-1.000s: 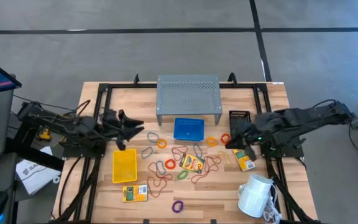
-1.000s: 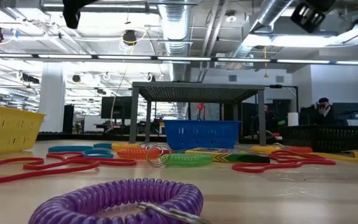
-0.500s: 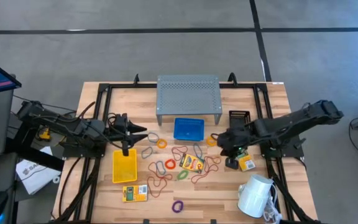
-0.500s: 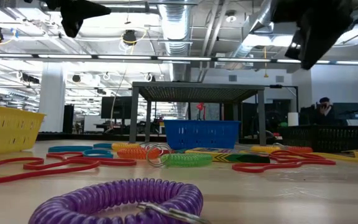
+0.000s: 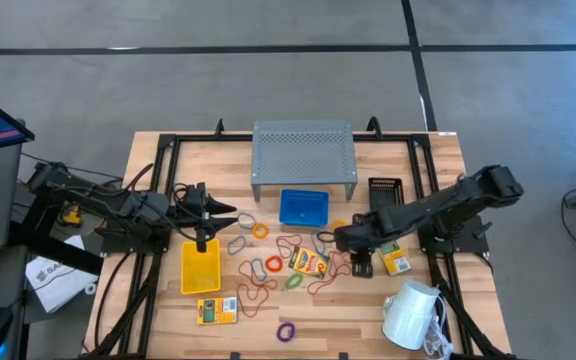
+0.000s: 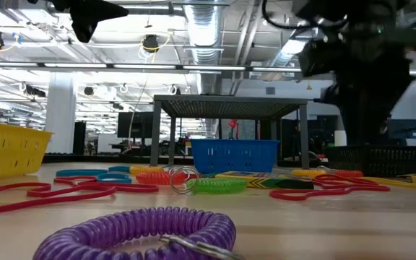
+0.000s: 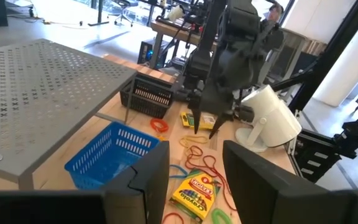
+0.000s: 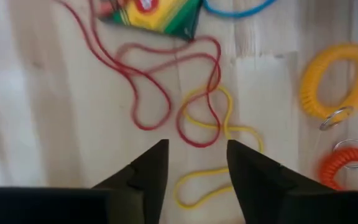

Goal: Pick & Place Office Desk Supplies
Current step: Put the yellow rubber band into the black bin

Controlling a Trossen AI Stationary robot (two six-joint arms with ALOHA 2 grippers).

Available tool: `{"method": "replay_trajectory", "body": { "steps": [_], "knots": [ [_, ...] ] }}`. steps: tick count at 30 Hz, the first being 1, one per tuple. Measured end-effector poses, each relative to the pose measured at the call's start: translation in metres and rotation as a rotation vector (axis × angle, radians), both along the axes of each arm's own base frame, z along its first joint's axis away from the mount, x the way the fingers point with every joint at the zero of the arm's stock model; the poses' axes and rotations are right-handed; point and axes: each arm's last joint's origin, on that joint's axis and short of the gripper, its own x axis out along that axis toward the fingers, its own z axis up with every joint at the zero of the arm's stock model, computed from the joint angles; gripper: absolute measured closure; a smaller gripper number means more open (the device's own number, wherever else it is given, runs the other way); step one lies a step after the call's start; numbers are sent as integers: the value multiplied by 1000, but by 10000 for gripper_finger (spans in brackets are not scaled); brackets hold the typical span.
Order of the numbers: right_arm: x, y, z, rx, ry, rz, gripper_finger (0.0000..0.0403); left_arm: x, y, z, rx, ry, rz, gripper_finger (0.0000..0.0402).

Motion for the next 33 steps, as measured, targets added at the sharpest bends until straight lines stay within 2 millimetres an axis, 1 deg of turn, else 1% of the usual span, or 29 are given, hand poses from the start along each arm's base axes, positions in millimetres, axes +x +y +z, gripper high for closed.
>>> {"method": "replay_trajectory", "body": {
  "steps": [3,6,14,19,24,33],
  "knots": [
    [2,1,-12,-56,49,45,242,0,0,-1,2,5,0,257],
    [3,0,-18,-87,75,77,255,0,0,0,1,5,0,257],
    [3,0,-19,-103,73,142,300,0,0,0,1,3,0,257],
    [4,-4,-19,-149,67,159,311,0,0,0,1,2,0,257],
    [3,-11,-22,-131,78,135,301,0,0,0,1,2,0,257],
    [-6,-14,-33,-104,131,130,240,0,0,0,0,1,0,257]
  ]
}}
